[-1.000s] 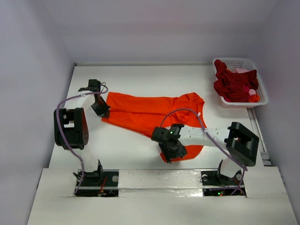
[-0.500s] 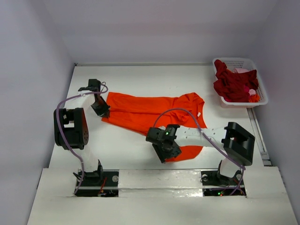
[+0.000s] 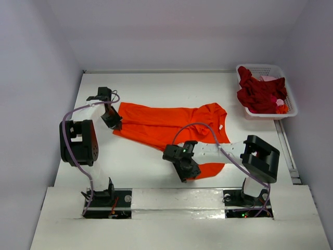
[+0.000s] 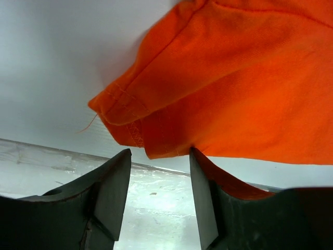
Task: Fold and stack the t-shirts
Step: Grap the side of the flattened tshirt closest away from the robot with both arms
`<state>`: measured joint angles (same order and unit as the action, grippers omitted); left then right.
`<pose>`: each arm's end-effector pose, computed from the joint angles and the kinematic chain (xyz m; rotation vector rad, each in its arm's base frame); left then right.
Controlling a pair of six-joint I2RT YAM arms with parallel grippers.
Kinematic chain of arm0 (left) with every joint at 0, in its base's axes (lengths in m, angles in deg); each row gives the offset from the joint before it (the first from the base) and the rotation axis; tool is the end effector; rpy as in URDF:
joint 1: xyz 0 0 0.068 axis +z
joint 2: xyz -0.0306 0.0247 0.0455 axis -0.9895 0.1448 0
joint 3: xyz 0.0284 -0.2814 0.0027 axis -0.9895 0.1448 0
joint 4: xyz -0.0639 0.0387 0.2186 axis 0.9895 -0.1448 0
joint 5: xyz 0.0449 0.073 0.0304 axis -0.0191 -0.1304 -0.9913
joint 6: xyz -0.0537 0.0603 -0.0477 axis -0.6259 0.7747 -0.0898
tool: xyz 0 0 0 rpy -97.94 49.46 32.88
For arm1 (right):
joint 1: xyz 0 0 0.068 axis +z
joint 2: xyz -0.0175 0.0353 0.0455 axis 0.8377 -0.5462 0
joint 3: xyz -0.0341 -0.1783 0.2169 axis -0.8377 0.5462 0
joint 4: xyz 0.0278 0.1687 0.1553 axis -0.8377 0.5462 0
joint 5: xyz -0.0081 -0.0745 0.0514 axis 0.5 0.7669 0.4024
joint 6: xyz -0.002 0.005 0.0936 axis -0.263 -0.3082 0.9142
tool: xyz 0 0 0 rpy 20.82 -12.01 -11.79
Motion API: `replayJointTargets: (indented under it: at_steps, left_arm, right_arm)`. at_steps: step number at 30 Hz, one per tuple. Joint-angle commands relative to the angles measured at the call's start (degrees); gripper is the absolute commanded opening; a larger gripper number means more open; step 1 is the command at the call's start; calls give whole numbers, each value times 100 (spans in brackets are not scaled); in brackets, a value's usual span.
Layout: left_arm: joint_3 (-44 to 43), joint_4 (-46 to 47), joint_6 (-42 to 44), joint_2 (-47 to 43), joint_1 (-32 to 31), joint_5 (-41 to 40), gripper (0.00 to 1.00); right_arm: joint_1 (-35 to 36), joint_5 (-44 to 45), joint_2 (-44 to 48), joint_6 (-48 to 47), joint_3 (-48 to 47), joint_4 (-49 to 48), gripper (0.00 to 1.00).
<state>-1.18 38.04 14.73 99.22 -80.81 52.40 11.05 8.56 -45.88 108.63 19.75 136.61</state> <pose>0.3395 -0.0029 0.1782 -0.7391 2.6754 -0.2697 0.1085 0.2462 0.1486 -0.6616 2.9736 -0.0518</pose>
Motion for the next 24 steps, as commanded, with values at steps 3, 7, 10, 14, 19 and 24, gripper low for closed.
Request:
replayJointTargets:
  at_steps: [3, 7, 10, 14, 19, 24]
  left_arm:
    - [-174, -126, -2, -91, 46, 33, 0]
    - [-165, -134, -2, -126, 46, 68, 0]
    - [-182, -152, -2, -144, 46, 76, 0]
    - [-182, -170, -2, -170, 46, 85, 0]
    - [-174, -161, -2, -179, 46, 112, 0]
    - [-156, -170, 7, -197, 46, 103, 0]
  right_arm:
    - [44, 285, -5, 230, 58, -116, 45]
    - [44, 347, -101, 230, 111, -195, 47]
    - [44, 356, -189, 248, 129, -257, 47]
    - [-9, 373, -207, 265, 173, -336, 35]
    - [-62, 338, -224, 283, 287, -424, 15]
    - [-115, 417, -137, 379, 296, -345, 8]
